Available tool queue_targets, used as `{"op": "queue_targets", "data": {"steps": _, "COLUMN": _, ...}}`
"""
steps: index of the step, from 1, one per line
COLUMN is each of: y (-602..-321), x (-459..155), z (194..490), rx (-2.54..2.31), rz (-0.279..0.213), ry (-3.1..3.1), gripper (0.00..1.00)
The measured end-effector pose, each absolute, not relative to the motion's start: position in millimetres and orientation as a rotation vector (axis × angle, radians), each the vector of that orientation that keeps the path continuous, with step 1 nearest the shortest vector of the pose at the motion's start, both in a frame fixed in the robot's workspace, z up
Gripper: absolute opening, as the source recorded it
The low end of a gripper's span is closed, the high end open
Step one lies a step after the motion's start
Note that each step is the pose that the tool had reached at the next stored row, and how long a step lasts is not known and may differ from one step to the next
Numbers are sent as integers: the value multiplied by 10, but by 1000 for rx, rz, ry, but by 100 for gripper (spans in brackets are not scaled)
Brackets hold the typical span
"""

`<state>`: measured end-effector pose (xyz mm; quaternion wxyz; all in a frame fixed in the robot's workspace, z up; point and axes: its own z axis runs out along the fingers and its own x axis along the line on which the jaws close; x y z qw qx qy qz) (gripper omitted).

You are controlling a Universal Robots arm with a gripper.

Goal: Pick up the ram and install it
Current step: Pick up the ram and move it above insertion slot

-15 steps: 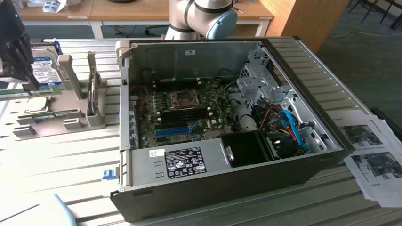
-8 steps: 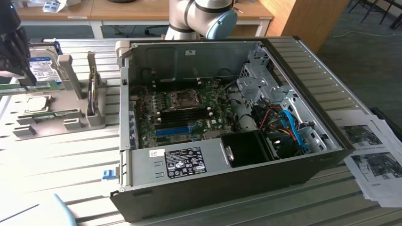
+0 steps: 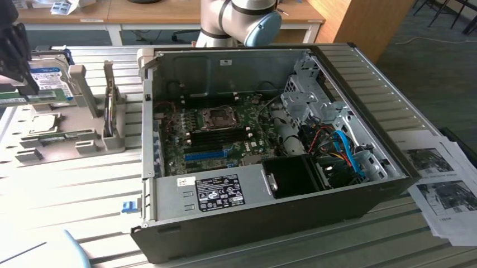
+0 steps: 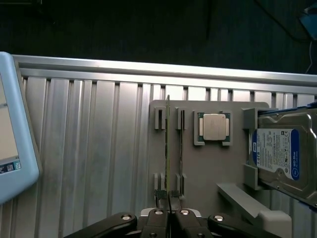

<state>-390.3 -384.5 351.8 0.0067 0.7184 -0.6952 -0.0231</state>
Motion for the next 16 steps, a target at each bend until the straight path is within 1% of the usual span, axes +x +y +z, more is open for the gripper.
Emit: {"op": "queue_targets", "data": {"steps": 16, "y": -3845, "x": -3903, "z": 3833, "rx": 2243, "rz": -72, "ry": -2179, "gripper": 11}}
